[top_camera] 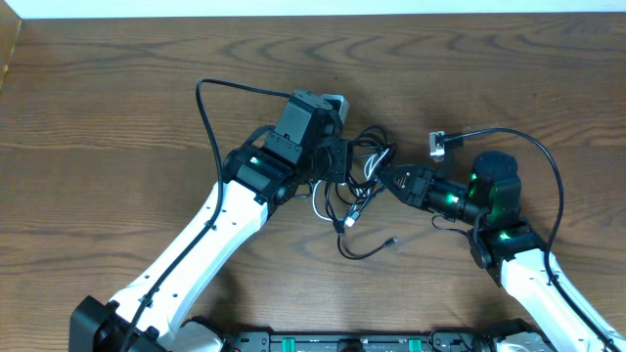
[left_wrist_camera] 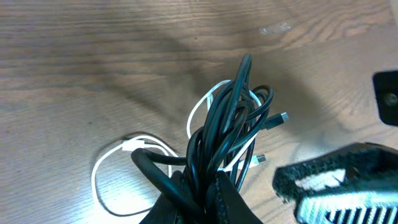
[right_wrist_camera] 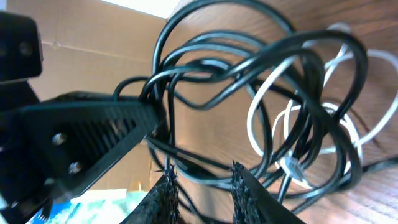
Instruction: Untangle cables
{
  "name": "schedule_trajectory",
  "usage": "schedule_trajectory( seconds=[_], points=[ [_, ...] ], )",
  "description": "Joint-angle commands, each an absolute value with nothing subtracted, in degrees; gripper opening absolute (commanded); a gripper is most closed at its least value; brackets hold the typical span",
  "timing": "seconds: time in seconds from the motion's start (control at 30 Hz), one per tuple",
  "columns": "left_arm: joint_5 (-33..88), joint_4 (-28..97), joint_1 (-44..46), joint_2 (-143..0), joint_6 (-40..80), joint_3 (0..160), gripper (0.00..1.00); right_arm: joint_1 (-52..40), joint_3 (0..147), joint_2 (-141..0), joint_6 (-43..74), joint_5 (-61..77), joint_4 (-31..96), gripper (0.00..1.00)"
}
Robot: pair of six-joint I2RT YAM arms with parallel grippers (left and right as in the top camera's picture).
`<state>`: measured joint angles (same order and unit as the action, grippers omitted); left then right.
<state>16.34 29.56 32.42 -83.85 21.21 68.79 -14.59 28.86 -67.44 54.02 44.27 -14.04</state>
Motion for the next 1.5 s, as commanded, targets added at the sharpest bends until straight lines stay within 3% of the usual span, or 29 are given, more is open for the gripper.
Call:
schedule_trajectory(
  seconds=[0.0,0.33,0.77,0.97,1.07,1.27,1.47],
  points=[
    [14.76,29.26,32.62,-83.44,21.58,68.66,0.08,-14.74,29.15,-67.13,54.83,45.23,-14.11,0.29],
    [18.85,29.36,32.62,-83.42,21.78,68.66,0.08,-20.01,29.15,-67.13,54.83,34.74,-14.00,0.31],
    [18.85,29.87,32.60,-83.42,21.76,68.66,0.07,-20.25,29.15,-67.13,53.95,28.77,-11.64,0.31],
    [20.88,29.65,32.60,-83.42,21.76,68.66,0.08,-20.25,29.15,-67.13,53.98,28.40,-11.55,0.32],
    [21.12,29.63,32.60,-83.42,21.69,68.66,0.07,-20.25,29.15,-67.13,53.98,29.41,-11.60,0.27],
    [13.76,29.63,32.60,-83.42,21.67,68.66,0.08,-20.25,29.15,-67.11,53.98,33.06,-11.84,0.23],
    [13.04,29.67,32.60,-83.42,21.74,68.66,0.08,-20.29,29.15,-67.11,54.00,33.58,-14.02,0.28]
  ],
)
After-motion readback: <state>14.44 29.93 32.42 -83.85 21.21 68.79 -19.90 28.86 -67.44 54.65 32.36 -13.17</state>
